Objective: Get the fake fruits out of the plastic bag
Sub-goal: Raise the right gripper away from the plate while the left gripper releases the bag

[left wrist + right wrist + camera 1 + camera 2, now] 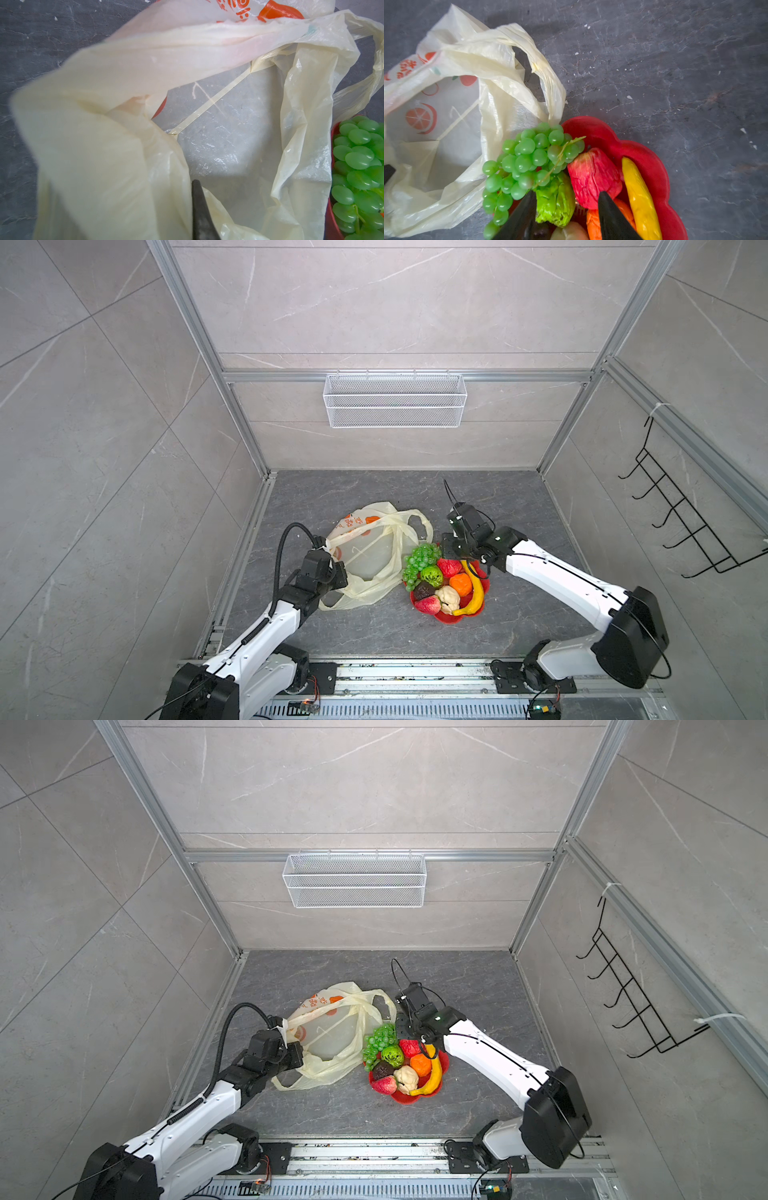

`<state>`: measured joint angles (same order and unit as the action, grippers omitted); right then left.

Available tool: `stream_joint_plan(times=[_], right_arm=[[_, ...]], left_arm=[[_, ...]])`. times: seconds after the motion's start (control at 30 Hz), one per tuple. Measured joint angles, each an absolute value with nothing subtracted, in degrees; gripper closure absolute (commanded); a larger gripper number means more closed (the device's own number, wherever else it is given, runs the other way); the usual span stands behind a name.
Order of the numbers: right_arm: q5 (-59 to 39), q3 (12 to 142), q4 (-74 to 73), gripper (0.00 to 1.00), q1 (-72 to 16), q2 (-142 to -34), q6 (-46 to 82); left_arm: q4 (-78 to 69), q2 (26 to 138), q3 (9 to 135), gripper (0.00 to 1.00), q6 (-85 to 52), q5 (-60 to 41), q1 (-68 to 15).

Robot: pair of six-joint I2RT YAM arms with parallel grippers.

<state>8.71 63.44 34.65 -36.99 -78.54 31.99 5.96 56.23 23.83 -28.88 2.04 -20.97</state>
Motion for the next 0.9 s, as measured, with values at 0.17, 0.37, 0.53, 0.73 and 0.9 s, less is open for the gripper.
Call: stream_joint_plan(times=[0.17, 0.37, 0.53, 0.73, 0.9], right_arm=[[9.63, 61.73, 36.84, 0.43, -36.99, -68.27, 32.64], [11.60, 56.31, 37.71, 0.42, -36.99, -58.08, 34.63], [12.05, 52.25, 37.71, 0.42, -36.99, -54.61, 36.14], [12.21, 51.48, 37.69, 0.41, -36.99, -53.80, 36.47], [13.28, 50.33, 37.69, 0.40, -36.99, -50.28, 36.45]], left_arm=[[5.98, 56.27, 23.88, 1.00, -28.91, 2.46, -20.97], [8.10, 58.50, 27.31, 1.00, -29.45, 2.85, -20.97], [8.75, 62.35, 35.40, 1.00, -29.50, 3.05, -20.97], [8.54, 69.19, 44.95, 1.00, -28.67, 4.27, -20.97], [8.86, 75.44, 51.64, 1.00, -27.86, 4.43, -20.97]])
